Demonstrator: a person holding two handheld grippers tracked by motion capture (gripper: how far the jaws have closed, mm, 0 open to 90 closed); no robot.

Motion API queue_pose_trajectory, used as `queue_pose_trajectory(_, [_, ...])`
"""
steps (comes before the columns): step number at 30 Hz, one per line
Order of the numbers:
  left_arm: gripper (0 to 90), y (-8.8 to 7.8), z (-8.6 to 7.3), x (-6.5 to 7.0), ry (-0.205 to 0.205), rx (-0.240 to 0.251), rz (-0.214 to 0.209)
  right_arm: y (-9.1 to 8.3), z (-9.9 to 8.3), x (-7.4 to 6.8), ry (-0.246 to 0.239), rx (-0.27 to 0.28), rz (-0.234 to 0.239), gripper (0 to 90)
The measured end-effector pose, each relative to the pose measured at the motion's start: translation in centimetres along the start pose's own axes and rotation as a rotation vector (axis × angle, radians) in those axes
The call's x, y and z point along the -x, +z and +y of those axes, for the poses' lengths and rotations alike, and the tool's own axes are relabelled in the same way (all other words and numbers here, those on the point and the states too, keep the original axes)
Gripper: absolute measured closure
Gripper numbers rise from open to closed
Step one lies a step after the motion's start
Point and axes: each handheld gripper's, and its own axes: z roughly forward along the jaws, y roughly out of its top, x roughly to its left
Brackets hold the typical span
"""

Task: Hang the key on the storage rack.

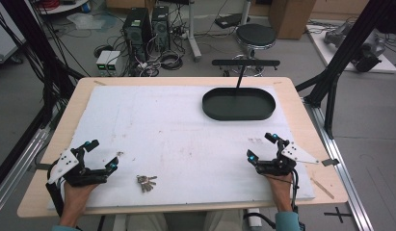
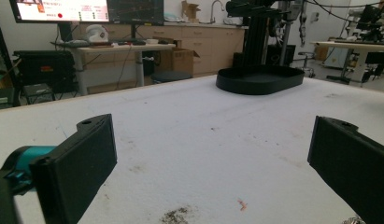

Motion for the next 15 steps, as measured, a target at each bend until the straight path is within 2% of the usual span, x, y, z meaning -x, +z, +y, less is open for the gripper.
queue_pose_trajectory(15, [1.7, 0.12, 0.05, -0.09, -0.01, -0.01, 0.0, 0.0, 0.01, -0.01, 0.001, 0.0, -0.001, 0.5])
